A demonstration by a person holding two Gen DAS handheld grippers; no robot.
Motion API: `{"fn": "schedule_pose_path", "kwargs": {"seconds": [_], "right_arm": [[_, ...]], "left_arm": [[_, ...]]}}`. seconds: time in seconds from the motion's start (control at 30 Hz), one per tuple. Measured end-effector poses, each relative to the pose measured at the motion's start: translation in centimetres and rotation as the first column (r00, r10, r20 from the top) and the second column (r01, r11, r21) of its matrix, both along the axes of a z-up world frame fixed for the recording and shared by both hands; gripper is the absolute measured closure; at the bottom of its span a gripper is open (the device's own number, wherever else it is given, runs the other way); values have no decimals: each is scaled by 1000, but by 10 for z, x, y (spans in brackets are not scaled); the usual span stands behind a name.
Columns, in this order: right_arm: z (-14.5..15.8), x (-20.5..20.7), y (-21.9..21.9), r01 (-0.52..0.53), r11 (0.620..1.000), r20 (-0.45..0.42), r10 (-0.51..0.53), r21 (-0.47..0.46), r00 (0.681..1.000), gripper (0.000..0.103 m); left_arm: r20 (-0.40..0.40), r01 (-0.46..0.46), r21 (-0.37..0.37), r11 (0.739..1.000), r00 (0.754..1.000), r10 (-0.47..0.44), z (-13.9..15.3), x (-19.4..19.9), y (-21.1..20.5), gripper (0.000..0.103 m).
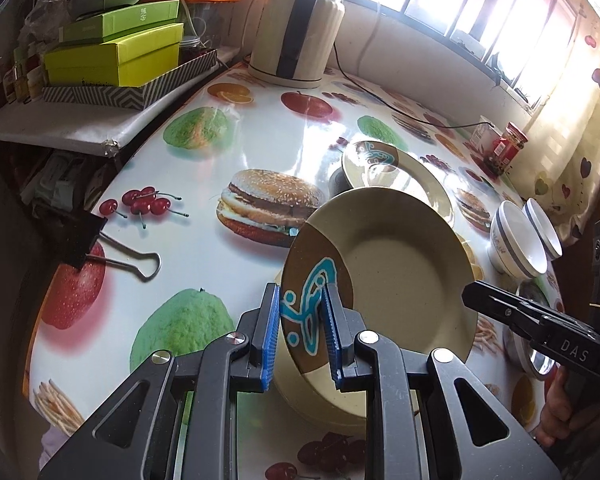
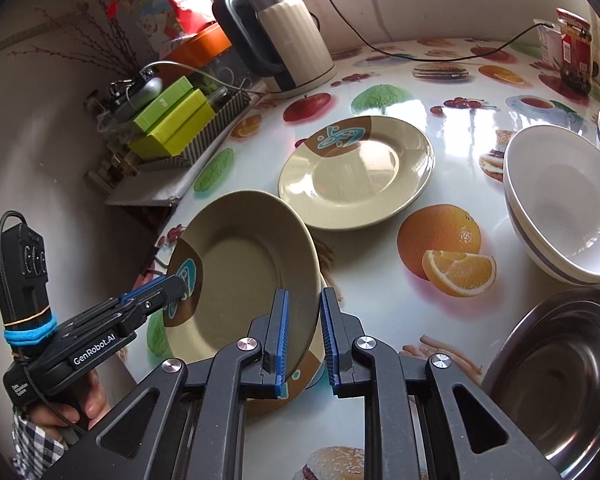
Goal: Organize plates and bowls
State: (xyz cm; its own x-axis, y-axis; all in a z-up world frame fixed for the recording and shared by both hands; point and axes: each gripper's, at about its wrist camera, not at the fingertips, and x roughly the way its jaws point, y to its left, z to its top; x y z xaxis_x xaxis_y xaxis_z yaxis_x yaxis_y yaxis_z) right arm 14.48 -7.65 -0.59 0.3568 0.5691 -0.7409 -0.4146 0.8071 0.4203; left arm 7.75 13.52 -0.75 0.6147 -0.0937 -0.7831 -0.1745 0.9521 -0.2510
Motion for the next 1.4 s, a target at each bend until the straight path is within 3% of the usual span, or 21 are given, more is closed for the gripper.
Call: {"fn": "schedule_pose_path", "kwargs": {"seconds": [1.4], "right_arm": [[-22,-8,8,-16,999,-48,13,-51,999,85]], "left_arm": [[-57,-19,14,1000,998,20,-15,-8,-2,81]]}}
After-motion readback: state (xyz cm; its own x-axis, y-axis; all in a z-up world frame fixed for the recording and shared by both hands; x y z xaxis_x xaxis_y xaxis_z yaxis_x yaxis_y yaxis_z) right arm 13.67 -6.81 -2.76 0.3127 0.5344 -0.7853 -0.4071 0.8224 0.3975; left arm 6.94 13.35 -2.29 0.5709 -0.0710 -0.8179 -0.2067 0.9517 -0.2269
